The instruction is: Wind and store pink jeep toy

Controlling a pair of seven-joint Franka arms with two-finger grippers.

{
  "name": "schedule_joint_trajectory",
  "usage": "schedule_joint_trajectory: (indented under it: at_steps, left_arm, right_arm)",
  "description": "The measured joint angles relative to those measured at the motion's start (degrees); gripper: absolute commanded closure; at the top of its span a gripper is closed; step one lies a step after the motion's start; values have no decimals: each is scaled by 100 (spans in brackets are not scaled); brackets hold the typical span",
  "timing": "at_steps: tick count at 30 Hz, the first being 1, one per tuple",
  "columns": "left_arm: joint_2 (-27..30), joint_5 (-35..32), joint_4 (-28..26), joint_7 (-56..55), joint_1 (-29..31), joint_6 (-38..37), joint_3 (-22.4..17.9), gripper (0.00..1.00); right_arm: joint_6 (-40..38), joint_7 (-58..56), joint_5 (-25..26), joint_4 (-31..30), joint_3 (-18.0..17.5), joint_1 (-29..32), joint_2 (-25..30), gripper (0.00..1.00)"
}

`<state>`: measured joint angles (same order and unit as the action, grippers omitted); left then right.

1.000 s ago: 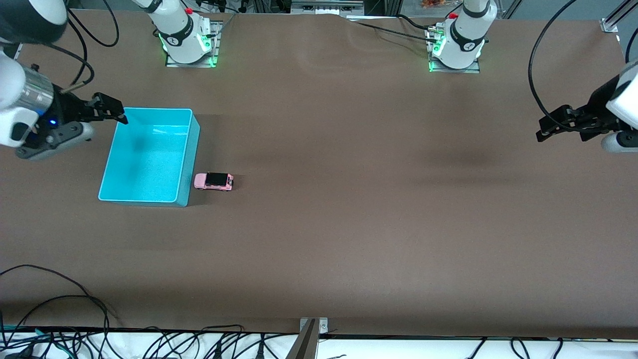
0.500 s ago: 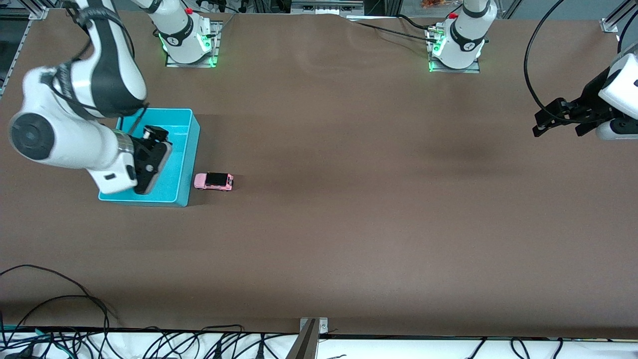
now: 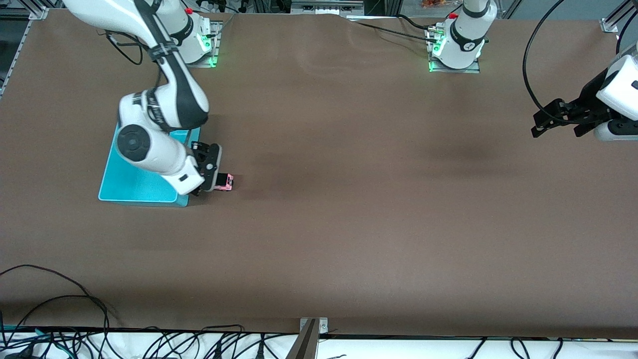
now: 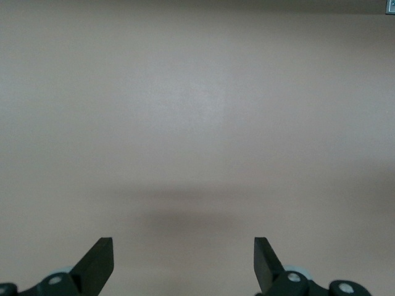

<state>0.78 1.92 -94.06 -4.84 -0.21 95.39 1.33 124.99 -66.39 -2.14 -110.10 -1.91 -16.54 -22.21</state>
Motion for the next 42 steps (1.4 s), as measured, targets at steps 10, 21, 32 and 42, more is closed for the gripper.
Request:
schedule_joint_trajectory:
  at_steps: [10,21,32,42]
  left_arm:
    - [0,0,0,0,0,0,0,0]
    - [0,0,0,0,-56,26,28,0]
    - [0,0,1,0,-50,27,20,0]
    - [0,0,0,0,-22,27,5,0]
  right_arm:
    - [833,-178,144,-355,32,-29,-304,0]
    - [1499,-372,154,-690,54,-8,-450,59]
    - [1603,-467,154,-680,69,9,-397,73]
    - [141,-330,134,188,66,8,-78,73]
